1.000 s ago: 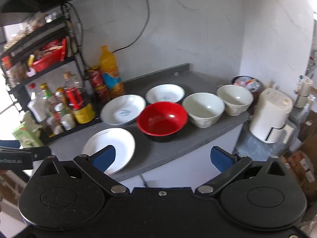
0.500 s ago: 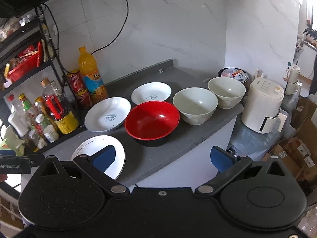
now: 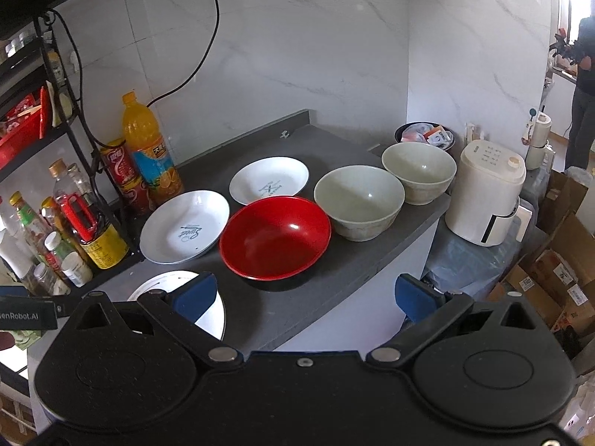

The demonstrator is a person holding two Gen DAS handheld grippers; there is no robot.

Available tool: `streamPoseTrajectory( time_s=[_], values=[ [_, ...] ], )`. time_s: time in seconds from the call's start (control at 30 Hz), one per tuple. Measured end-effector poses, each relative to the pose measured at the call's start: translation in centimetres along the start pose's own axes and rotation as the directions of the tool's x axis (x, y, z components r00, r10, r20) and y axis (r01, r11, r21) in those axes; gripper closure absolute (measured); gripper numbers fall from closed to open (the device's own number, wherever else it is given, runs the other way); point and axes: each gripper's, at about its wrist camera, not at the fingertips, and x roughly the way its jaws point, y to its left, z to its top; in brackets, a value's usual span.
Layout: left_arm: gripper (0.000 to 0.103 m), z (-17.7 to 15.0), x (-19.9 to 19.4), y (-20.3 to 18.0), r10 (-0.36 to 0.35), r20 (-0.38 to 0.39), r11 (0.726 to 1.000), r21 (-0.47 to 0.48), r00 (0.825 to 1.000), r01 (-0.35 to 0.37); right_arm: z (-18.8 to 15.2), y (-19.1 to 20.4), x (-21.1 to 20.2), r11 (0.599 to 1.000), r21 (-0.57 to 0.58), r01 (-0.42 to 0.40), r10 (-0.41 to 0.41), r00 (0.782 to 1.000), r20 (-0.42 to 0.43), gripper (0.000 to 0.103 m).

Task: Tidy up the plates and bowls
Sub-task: 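Move both grippers toward the white bowl beside the red bowl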

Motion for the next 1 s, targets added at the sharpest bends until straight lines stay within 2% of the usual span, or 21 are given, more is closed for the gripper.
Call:
streamPoseTrajectory(
  time_s=[0.23, 0.5, 0.57, 0.67, 0.8, 1.0],
  values=[
    [0.001, 2.1, 1.8, -1.5, -0.014, 0.004, 1.000, -0.007, 1.000, 0.014, 1.6, -2.0, 2.4, 1.000, 0.016, 0.002, -0.002, 1.000, 0.008, 0.000],
    [0.001, 5.5, 4.5, -5.6, -0.004, 0.016, 1.000, -0.024, 1.000, 0.004, 4.6, -5.6, 6.1, 1.000, -0.011, -0.010, 0.010, 1.000, 0.014, 0.001],
    [0.001, 6.3, 5.1, -6.4, -0.027, 0.020, 0.999, -0.037, 0.999, 0.028, 5.6, -6.4, 6.9, 1.000, -0.014, -0.027, 0.027, 1.000, 0.015, 0.001],
    [0.001, 7.7, 6.1, -8.1, -0.007, 0.027, 0.999, -0.037, 1.000, 0.008, 6.9, -7.7, 8.3, 0.999, -0.023, -0.047, 0.048, 0.999, 0.012, 0.001],
    [0.003, 9.4, 7.3, -9.7, -0.039, 0.016, 0.995, -0.094, 0.999, 0.041, 8.3, -9.0, 10.4, 0.997, -0.032, -0.071, 0.071, 0.997, -0.014, 0.002],
    [0.003, 11.8, 9.1, -12.9, -0.023, 0.026, 0.995, -0.100, 0.999, 0.026, 9.9, -11.0, 12.8, 0.992, -0.042, -0.117, 0.115, 0.992, -0.047, 0.006]
  ],
)
